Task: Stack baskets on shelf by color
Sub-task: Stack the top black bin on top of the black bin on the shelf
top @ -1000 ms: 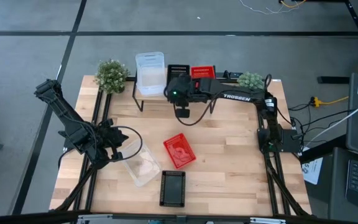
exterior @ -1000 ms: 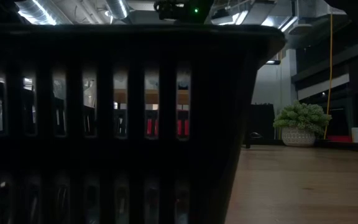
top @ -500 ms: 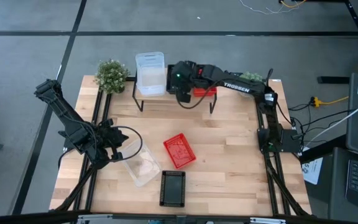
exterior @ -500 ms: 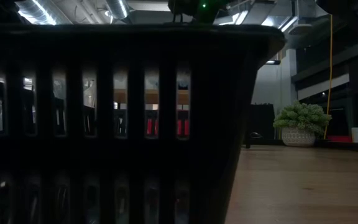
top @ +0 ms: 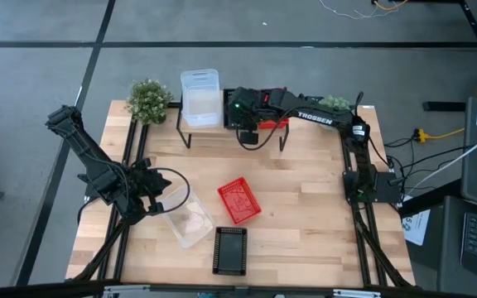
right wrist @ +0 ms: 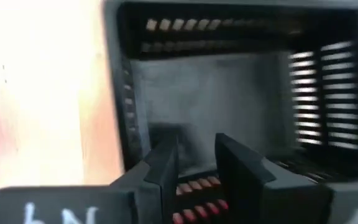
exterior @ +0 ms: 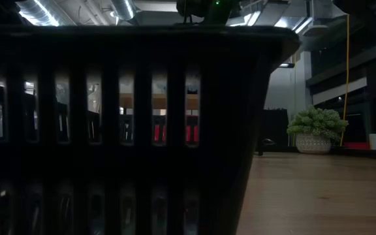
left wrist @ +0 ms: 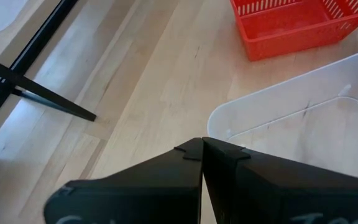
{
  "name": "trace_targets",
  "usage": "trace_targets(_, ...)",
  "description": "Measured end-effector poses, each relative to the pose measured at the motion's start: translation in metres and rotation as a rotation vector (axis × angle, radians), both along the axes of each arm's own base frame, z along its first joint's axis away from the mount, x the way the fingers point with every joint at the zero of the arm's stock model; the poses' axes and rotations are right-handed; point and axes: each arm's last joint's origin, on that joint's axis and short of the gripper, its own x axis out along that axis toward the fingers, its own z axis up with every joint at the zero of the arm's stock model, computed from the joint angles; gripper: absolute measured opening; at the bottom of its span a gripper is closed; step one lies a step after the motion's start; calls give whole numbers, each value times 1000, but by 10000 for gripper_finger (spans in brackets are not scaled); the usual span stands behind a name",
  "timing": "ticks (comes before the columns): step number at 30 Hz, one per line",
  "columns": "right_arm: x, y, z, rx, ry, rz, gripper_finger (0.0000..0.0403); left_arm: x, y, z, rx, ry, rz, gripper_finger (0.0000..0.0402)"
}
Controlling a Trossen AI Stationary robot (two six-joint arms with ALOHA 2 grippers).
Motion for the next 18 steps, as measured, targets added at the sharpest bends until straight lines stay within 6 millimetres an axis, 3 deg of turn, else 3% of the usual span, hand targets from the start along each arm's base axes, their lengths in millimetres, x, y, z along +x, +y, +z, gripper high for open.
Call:
trace_targets(8,2,1,5,-28,-31,-19,108,0,0,0,3,2,-3,0)
trace_targets(18,8,21,13,-162,-53,-50,108,0,0,0,3,1,-3,0)
